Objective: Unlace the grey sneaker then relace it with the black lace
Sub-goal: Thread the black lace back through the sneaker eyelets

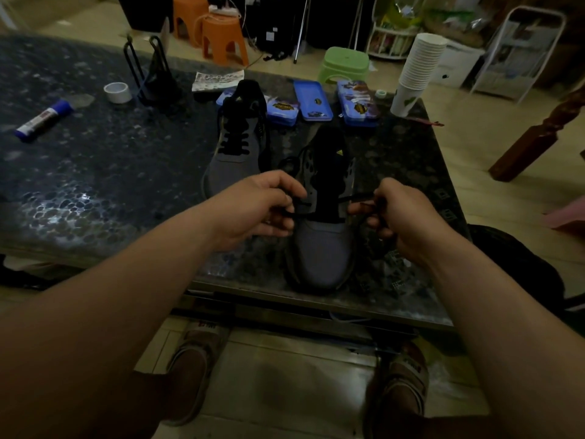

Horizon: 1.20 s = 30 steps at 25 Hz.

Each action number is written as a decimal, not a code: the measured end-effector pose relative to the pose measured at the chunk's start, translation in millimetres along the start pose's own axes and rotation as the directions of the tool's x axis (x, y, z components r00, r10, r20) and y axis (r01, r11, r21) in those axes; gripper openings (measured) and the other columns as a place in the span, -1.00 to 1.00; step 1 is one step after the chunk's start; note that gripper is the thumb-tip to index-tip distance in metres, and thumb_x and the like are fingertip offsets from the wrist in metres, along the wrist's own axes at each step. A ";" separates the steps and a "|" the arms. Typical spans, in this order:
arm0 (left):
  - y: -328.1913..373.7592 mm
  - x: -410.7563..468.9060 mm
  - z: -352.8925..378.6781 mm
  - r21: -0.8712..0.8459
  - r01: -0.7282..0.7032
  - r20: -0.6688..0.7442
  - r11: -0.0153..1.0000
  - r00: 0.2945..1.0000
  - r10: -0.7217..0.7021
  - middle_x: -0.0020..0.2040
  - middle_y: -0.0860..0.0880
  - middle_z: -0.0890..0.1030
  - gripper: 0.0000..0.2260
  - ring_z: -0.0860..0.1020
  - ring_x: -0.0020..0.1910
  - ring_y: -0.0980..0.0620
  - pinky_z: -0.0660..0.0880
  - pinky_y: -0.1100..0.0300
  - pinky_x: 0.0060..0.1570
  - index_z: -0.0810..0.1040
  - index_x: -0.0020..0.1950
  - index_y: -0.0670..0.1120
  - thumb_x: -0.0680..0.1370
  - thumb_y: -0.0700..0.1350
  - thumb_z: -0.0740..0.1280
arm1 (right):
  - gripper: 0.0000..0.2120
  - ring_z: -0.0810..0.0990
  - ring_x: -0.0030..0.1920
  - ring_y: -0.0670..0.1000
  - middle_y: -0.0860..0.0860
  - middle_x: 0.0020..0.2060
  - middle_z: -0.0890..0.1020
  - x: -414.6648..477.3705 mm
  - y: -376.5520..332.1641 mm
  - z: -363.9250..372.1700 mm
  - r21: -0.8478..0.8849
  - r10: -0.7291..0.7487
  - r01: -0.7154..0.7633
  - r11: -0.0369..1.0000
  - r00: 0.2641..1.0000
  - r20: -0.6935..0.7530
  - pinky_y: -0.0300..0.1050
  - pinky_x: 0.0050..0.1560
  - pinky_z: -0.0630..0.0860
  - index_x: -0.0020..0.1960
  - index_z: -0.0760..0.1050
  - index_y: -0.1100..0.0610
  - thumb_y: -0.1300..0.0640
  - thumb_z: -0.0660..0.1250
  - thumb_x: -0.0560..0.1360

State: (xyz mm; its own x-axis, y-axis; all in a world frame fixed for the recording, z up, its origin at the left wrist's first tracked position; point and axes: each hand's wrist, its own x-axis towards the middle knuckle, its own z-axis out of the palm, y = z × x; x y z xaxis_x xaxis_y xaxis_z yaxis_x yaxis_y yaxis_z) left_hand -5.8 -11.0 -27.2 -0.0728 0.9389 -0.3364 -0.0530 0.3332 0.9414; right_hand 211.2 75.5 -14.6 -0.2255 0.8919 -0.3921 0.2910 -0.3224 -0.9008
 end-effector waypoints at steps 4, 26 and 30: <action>2.2 -4.6 -12.8 0.596 -0.180 0.111 0.783 0.984 0.142 -0.10 0.01 0.64 -0.86 0.61 -0.21 0.15 0.57 0.15 -0.09 0.62 0.07 0.04 0.59 -0.20 0.42 | -0.74 0.29 -0.50 -0.05 0.02 -0.43 0.49 -3.2 -4.0 -0.1 -0.128 -0.153 0.160 0.979 0.986 0.062 -0.20 -0.52 0.15 -0.17 0.41 0.17 0.15 0.13 0.67; -7.9 13.1 5.5 0.751 -0.322 0.164 0.576 0.936 0.310 0.00 0.09 0.46 -0.88 0.53 -0.08 0.13 0.42 0.25 -0.04 0.55 -0.09 0.12 0.61 0.08 0.41 | -0.68 0.26 -0.44 -0.08 -0.08 -0.44 0.35 14.1 12.1 1.5 0.720 0.171 -0.286 0.632 0.958 0.231 -0.26 -0.49 0.17 -0.32 0.22 0.01 0.07 0.12 0.60; -9.8 12.7 13.3 0.762 -0.281 0.110 0.584 0.944 0.311 -0.03 0.06 0.47 -0.75 0.52 -0.11 0.11 0.44 0.19 -0.08 0.53 -0.11 0.08 0.55 0.23 0.41 | -0.67 0.25 -0.46 -0.07 -0.08 -0.51 0.34 6.9 9.5 -1.7 0.280 0.044 -0.066 0.958 0.996 0.084 -0.26 -0.52 0.15 -0.28 0.36 0.03 0.01 0.28 0.64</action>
State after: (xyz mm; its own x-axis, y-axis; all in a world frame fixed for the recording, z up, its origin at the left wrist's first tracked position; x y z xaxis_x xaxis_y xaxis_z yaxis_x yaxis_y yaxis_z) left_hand 7.0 -1.3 -40.3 0.0239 0.9995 -0.0217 0.7480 -0.0035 0.6637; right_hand 214.1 79.1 -25.5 -0.2894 0.8471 -0.4457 0.0329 -0.4566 -0.8891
